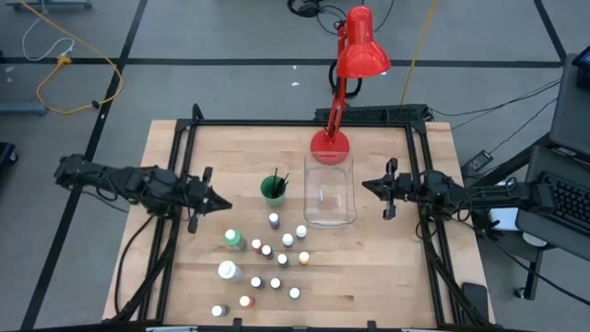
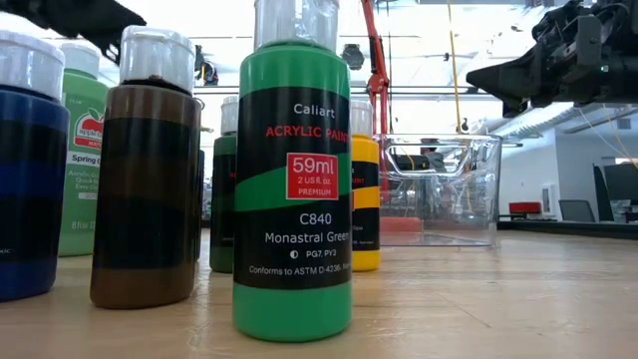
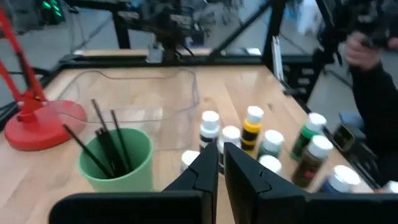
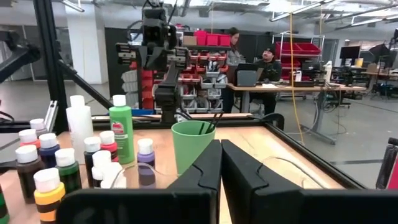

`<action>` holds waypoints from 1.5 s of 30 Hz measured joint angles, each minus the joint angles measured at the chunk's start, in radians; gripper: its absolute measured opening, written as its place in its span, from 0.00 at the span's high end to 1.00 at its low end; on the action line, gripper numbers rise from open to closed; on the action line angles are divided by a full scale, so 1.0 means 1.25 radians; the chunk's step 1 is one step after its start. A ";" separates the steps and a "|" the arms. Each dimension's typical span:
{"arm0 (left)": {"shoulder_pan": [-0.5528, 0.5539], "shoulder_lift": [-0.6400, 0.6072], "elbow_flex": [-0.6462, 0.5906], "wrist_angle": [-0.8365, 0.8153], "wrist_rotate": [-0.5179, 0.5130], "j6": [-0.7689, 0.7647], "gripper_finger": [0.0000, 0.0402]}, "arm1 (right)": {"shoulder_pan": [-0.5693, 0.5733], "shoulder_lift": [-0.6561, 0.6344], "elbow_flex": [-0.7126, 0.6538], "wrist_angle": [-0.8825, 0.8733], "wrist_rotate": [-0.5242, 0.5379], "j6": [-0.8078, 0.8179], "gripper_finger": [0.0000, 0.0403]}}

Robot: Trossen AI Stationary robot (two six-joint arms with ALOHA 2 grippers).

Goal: Pick & Place Paint Supplies
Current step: Put the large green paint bottle into the transparent bin

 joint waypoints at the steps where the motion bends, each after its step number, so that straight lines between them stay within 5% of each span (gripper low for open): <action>1: -0.016 0.018 0.021 -0.014 -0.005 -0.002 0.93 | 0.000 0.000 0.000 0.000 0.000 0.000 0.99; 6: -0.113 0.118 0.064 -0.040 0.007 -0.019 0.84 | 0.000 0.002 0.000 0.000 0.001 0.003 0.99; 12: -0.205 0.232 0.067 -0.016 0.005 -0.039 0.54 | 0.000 0.003 0.000 -0.019 0.002 0.009 0.99; 18: -0.226 0.274 0.067 0.016 -0.051 -0.059 0.23 | 0.000 0.005 0.000 -0.019 0.002 0.009 0.99; 23: -0.225 0.275 0.067 -0.013 -0.054 -0.032 0.10 | 0.000 0.005 0.000 -0.019 0.002 0.007 0.99; 29: -0.226 0.273 0.067 -0.091 -0.044 -0.023 0.09 | 0.000 0.005 0.000 -0.019 0.002 0.000 0.99; 45: -0.225 0.273 0.067 -0.088 -0.071 -0.040 0.34 | 0.000 0.005 0.000 -0.020 0.003 -0.013 0.99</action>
